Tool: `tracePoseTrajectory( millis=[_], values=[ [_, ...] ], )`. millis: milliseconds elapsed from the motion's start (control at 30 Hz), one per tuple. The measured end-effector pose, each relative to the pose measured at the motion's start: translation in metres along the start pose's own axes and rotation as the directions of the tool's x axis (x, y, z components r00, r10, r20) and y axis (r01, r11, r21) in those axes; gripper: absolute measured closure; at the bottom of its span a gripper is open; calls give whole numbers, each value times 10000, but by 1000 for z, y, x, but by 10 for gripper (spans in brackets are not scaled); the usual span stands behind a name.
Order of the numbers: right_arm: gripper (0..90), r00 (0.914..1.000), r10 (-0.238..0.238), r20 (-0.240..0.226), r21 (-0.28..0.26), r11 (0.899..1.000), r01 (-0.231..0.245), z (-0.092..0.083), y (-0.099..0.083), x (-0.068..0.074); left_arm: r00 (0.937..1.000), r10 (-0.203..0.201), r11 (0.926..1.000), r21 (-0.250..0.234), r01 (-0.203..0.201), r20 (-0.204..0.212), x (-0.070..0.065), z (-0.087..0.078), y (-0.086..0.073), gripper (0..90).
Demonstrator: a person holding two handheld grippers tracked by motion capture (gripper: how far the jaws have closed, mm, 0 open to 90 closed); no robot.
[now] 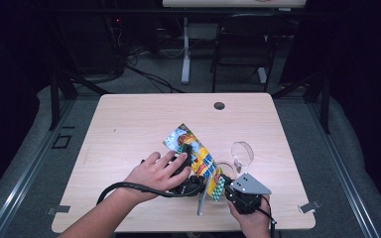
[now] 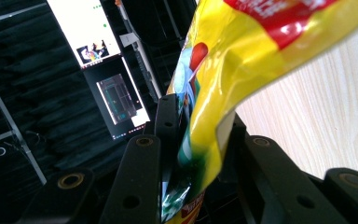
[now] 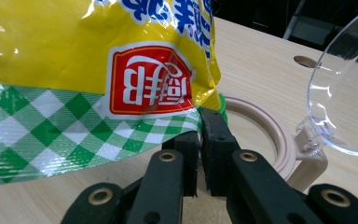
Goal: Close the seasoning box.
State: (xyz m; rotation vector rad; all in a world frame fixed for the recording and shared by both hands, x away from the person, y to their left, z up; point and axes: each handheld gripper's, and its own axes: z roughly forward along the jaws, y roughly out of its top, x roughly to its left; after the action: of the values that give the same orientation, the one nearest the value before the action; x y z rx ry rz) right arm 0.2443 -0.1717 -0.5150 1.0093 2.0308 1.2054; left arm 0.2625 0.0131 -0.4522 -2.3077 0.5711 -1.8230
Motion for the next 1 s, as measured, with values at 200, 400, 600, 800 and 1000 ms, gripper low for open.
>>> tracePoseTrajectory(
  millis=[200, 400, 600, 800, 1000],
  values=[
    [861, 10000, -15, 21, 0, 10000, 15, 0, 0, 0, 9999, -169, 9999, -32, 169, 23, -1, 0, 0, 764],
    [861, 10000, -28, 31, -4, 10000, 28, -1, 0, 0, 10000, 38, 10000, -53, -38, -84, 1, -1, 1, 766],
    [861, 10000, -22, 11, 2, 10000, 22, -1, 0, 0, 10000, 28, 10000, -76, -28, -80, 1, -1, 1, 770],
    [861, 10000, 11, 27, -35, 10000, -11, -1, 0, -1, 9999, -101, 9999, -55, 101, 26, 1, -1, 2, 780],
    [861, 10000, 18, 32, -31, 10000, -18, -2, 0, -1, 9999, 80, 9999, -120, -81, -82, 3, -1, 3, 785]
  ],
)
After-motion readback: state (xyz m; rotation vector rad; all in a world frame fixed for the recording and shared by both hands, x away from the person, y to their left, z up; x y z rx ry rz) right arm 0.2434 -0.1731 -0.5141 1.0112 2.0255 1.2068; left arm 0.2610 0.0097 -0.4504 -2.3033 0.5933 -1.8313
